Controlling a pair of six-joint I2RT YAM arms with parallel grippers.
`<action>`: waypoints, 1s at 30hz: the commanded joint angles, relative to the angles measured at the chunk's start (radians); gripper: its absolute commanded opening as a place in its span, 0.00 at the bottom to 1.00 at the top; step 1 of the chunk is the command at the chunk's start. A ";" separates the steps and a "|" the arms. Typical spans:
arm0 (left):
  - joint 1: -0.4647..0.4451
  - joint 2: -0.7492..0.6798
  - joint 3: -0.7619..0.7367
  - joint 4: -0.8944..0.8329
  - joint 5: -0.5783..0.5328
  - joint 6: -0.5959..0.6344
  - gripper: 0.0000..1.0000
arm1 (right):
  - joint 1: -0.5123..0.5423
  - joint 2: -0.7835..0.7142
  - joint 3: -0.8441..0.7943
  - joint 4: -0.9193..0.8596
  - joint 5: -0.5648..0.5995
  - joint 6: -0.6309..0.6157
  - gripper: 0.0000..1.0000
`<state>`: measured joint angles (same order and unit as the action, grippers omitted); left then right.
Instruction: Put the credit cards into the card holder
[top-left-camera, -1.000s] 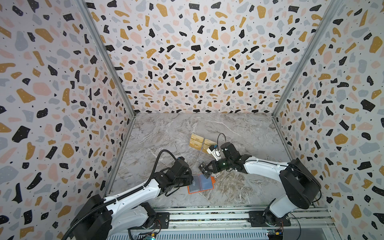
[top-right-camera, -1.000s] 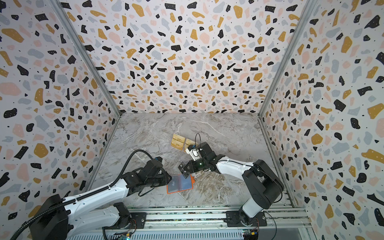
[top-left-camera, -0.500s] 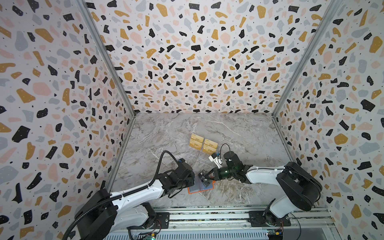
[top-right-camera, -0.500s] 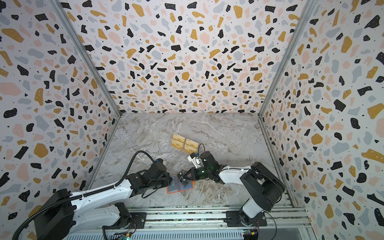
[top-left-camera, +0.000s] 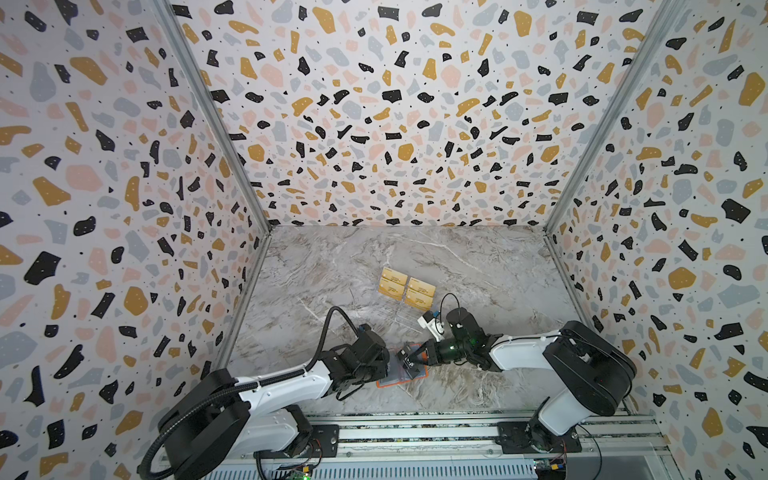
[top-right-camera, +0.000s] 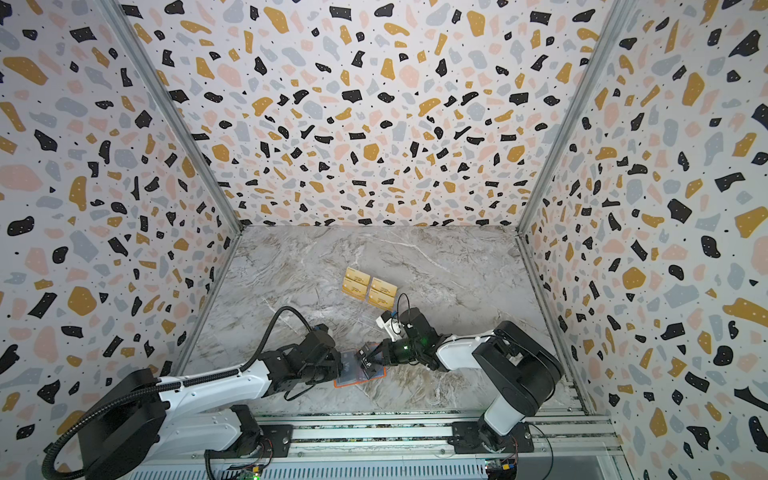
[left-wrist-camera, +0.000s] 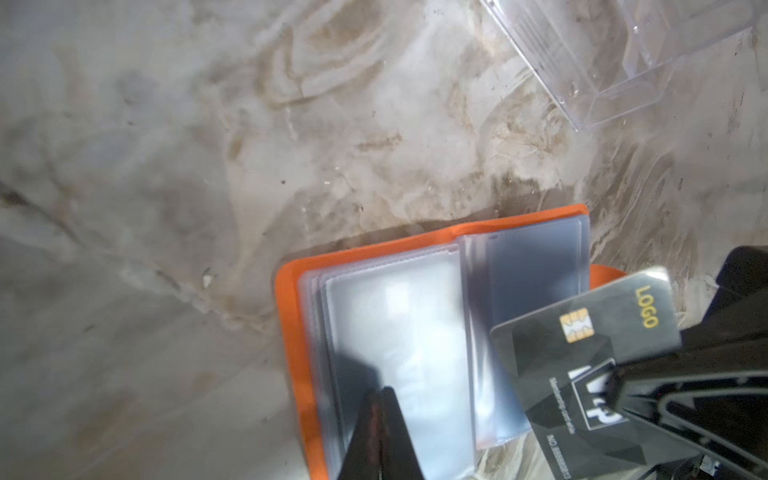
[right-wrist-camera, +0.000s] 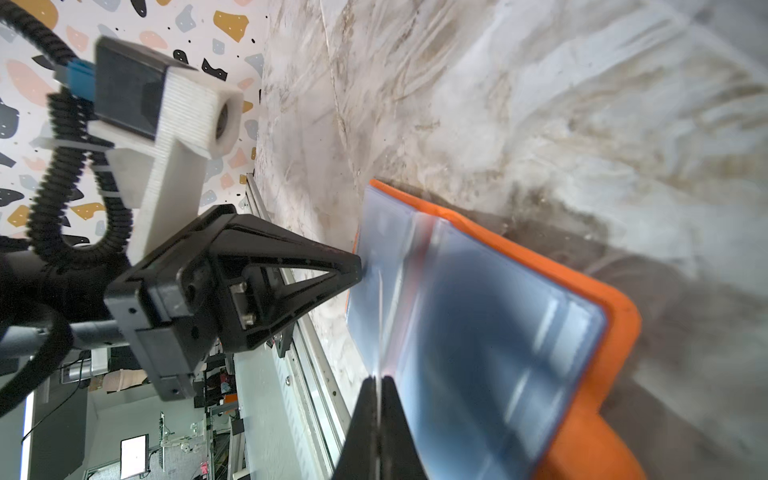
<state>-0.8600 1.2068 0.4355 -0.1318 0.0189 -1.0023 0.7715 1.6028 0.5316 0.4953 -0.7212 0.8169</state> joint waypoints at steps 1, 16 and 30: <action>-0.005 0.002 -0.017 -0.009 0.003 0.017 0.06 | 0.014 0.010 0.003 0.025 0.006 0.009 0.00; -0.006 -0.006 -0.027 -0.003 0.010 0.019 0.07 | 0.018 -0.011 -0.004 -0.007 0.062 0.013 0.00; -0.006 -0.008 -0.034 0.006 0.016 0.019 0.07 | 0.021 0.020 0.022 -0.027 0.056 0.003 0.00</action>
<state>-0.8604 1.2011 0.4248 -0.1177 0.0216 -0.9977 0.7860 1.6276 0.5320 0.4862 -0.6647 0.8261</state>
